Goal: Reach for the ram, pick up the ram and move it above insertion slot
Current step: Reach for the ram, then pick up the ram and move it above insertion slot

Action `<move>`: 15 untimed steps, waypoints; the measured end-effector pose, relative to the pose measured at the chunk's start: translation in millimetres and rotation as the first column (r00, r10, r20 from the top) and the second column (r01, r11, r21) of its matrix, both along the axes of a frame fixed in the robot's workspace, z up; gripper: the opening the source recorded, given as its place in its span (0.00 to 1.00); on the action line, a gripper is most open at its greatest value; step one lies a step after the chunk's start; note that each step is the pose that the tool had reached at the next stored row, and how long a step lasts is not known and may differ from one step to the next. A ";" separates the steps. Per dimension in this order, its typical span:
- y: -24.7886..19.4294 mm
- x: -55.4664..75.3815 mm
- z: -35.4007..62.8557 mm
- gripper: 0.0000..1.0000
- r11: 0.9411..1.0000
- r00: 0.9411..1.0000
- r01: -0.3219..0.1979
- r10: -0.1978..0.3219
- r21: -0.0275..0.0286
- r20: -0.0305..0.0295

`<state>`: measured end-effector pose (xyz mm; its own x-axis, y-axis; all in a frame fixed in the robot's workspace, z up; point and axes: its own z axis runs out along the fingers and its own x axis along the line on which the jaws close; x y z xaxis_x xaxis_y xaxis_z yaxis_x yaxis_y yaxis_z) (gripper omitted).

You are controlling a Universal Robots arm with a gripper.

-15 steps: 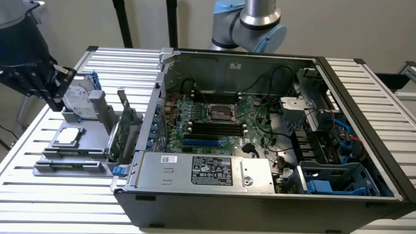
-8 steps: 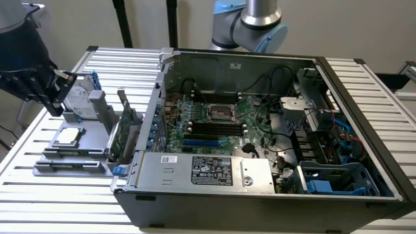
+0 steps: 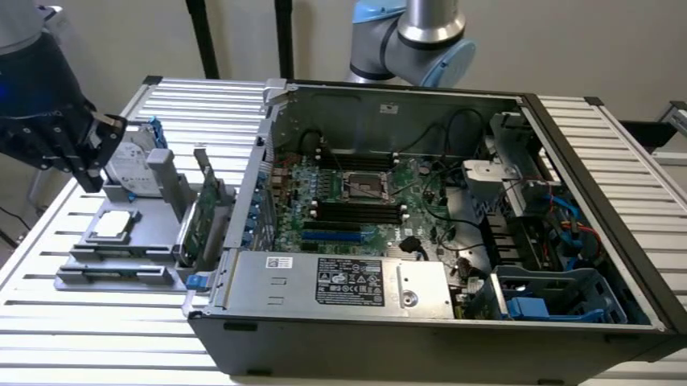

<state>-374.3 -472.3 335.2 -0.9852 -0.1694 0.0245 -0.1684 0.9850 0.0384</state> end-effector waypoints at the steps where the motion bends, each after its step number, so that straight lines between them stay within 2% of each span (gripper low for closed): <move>1: 0.0 0.0 0.0 0.11 1.000 1.000 -0.018 0.018 0.000 0.000; 4: 0.0 0.0 0.0 0.11 0.997 0.997 -0.072 0.072 0.000 0.000; 8: 0.0 0.0 -0.1 0.11 0.990 0.990 -0.144 0.144 0.000 0.000; 12: 0.0 0.0 0.0 0.11 0.976 0.976 -0.216 0.216 0.000 0.000; 15: 0.0 0.0 0.0 0.11 0.963 0.963 -0.270 0.270 0.000 0.000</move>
<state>-374.3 -472.3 335.3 -0.9031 -0.4288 0.0245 -0.4277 0.9031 0.0384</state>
